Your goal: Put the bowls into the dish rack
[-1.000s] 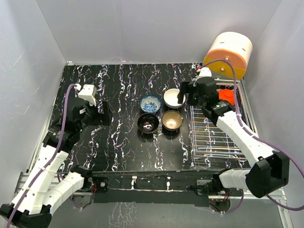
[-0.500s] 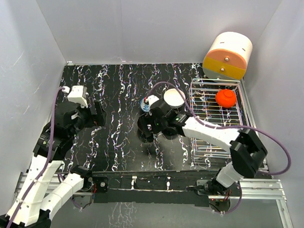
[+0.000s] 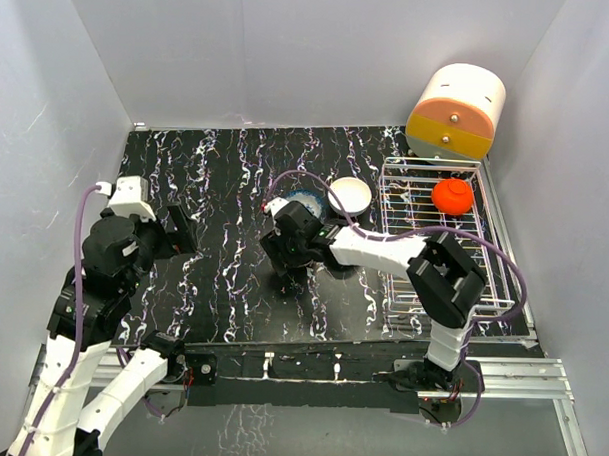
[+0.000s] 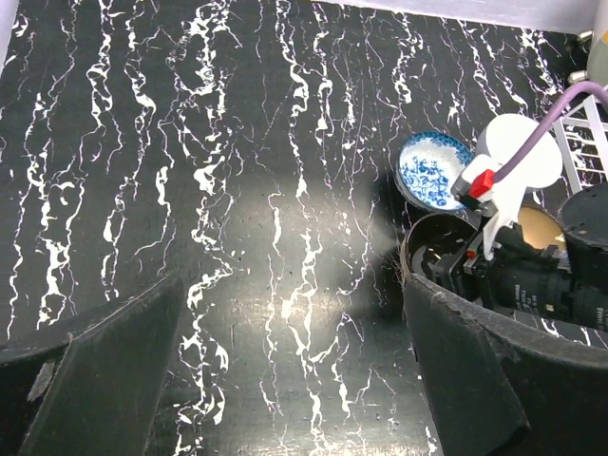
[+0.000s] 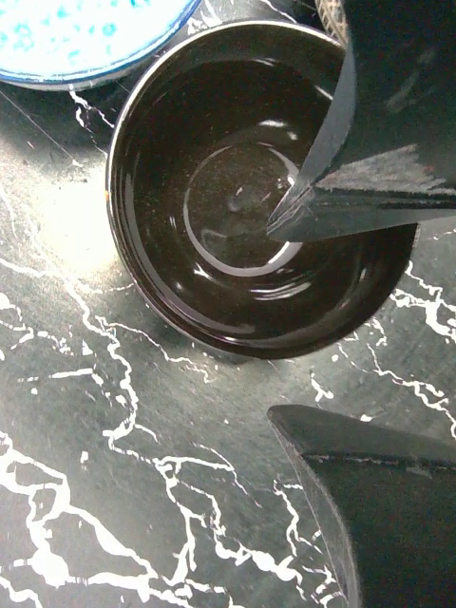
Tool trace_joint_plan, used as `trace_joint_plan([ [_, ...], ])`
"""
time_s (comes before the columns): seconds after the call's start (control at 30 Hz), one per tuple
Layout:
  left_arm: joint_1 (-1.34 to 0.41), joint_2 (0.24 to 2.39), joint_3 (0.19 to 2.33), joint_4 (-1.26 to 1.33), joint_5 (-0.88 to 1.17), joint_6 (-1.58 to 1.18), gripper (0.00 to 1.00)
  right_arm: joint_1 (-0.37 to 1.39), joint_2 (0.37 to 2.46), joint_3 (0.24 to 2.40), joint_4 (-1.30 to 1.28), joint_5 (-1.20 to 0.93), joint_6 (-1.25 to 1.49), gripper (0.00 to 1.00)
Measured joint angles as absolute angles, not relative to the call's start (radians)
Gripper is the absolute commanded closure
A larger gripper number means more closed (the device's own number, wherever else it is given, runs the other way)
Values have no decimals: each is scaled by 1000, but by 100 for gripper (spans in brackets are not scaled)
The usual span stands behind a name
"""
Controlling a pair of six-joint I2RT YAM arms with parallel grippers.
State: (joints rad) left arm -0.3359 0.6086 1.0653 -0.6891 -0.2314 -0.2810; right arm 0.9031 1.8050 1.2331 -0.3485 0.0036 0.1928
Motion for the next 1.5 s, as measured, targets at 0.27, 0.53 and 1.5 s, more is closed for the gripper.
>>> trace_joint_plan([
  [0.27, -336, 592, 1065, -698, -257, -281, 3, 917, 1883, 1248, -344, 48, 168, 57],
  [0.53, -336, 587, 1065, -698, -271, -281, 3, 951, 1891, 1276, -332, 142, 136, 91],
  [1.5, -336, 588, 1060, -700, -269, -280, 3, 487, 1279, 1006, -57, -570, 510, 92],
])
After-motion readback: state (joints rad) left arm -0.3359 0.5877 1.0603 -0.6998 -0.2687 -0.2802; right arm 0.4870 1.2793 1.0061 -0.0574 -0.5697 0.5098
